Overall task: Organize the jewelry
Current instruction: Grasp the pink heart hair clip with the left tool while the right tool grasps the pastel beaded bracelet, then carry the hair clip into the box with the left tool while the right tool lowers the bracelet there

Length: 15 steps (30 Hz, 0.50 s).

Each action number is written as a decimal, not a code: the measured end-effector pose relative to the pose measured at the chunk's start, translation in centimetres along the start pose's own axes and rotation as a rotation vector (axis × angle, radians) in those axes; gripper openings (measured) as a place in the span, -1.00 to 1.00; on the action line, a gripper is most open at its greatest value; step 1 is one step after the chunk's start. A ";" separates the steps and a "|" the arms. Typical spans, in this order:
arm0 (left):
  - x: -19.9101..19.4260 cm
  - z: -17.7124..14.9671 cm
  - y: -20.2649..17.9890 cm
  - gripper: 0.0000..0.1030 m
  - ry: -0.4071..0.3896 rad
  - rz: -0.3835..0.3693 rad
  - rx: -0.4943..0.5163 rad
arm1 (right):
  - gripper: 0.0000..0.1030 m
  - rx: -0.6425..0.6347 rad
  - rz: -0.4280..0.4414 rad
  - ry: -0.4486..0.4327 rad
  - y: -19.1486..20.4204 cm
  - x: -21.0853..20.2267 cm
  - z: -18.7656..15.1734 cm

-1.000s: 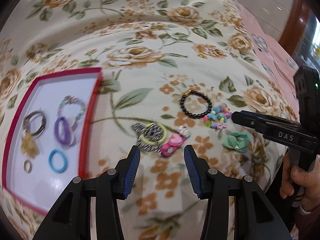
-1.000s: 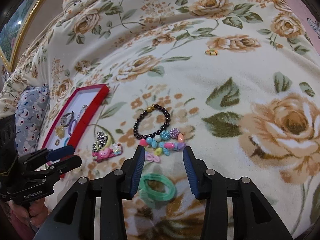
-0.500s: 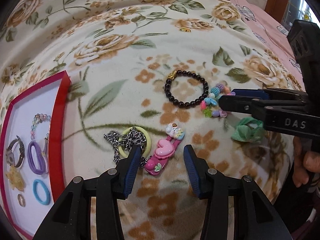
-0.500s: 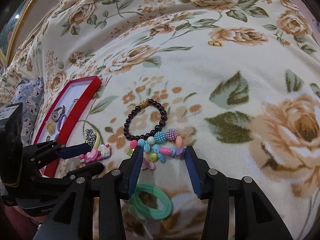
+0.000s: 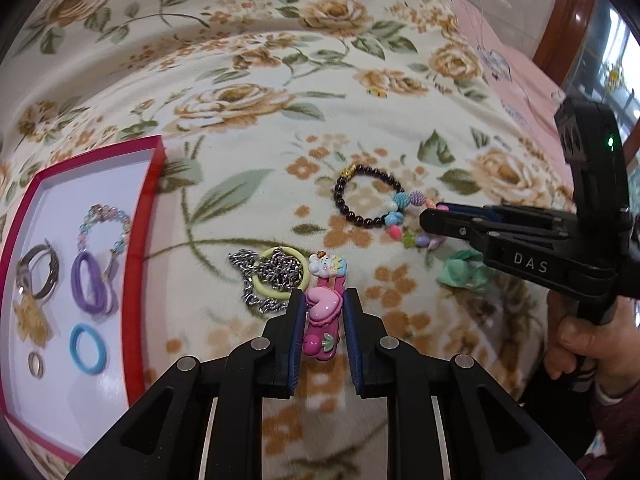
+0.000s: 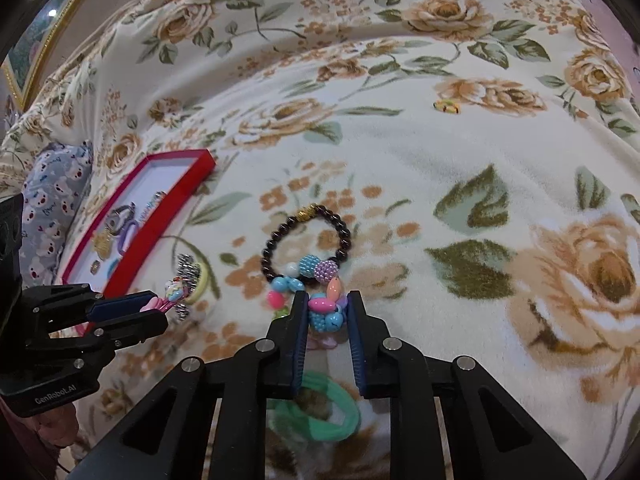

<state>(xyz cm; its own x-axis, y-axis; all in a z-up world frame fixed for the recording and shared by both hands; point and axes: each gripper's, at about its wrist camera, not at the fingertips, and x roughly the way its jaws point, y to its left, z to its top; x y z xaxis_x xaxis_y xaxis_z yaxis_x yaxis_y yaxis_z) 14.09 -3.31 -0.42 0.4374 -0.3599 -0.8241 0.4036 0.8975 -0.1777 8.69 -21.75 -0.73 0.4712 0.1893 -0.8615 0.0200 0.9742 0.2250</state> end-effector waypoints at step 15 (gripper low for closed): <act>-6.7 -3.1 3.6 -0.65 -0.120 0.003 -0.170 | -0.67 -0.056 0.122 -0.083 5.1 -3.4 1.4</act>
<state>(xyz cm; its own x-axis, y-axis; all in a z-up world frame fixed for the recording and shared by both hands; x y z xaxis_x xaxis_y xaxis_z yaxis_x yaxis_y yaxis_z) 10.13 3.09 2.79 0.5353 -0.3757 -0.7565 0.2649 0.9251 -0.2720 8.43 -17.56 3.97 0.5388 0.2980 -0.7879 -0.0900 0.9503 0.2979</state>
